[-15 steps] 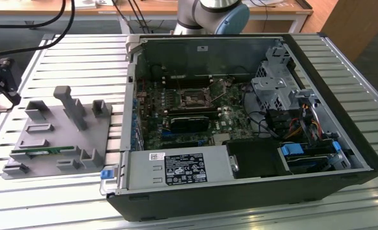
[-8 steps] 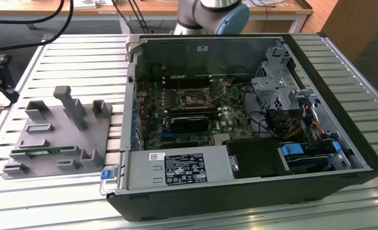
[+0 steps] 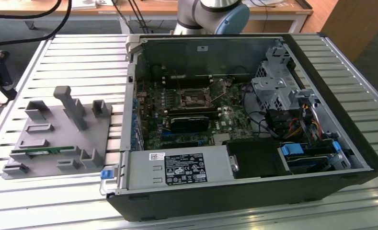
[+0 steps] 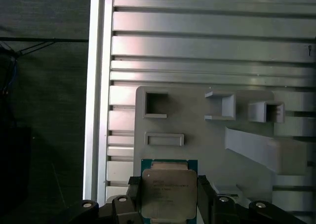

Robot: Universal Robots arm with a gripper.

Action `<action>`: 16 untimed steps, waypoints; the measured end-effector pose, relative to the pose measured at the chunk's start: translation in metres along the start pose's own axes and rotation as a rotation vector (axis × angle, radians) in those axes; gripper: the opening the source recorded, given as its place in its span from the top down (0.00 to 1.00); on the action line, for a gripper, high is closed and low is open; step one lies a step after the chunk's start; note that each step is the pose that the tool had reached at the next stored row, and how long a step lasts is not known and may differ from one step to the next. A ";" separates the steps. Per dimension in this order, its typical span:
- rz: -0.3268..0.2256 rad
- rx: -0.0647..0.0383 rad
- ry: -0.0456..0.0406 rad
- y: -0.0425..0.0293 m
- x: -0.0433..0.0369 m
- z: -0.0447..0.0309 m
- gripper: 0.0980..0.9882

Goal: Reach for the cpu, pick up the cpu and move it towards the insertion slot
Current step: 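Pick up the cpu and move it towards the insertion slot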

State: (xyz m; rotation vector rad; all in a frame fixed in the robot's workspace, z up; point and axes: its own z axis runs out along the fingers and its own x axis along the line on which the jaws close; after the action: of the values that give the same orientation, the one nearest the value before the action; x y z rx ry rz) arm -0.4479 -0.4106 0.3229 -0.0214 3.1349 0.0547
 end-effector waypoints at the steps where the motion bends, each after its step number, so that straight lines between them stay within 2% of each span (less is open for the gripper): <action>1: 0.000 0.000 0.0000 0.0001 0.0000 -0.0012 0.51; 16: 0.001 0.000 0.0000 0.0014 -0.0002 -0.0273 0.51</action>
State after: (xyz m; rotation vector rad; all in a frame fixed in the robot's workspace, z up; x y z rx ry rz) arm -0.4479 -0.4102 0.3502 -0.0203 3.1349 0.0546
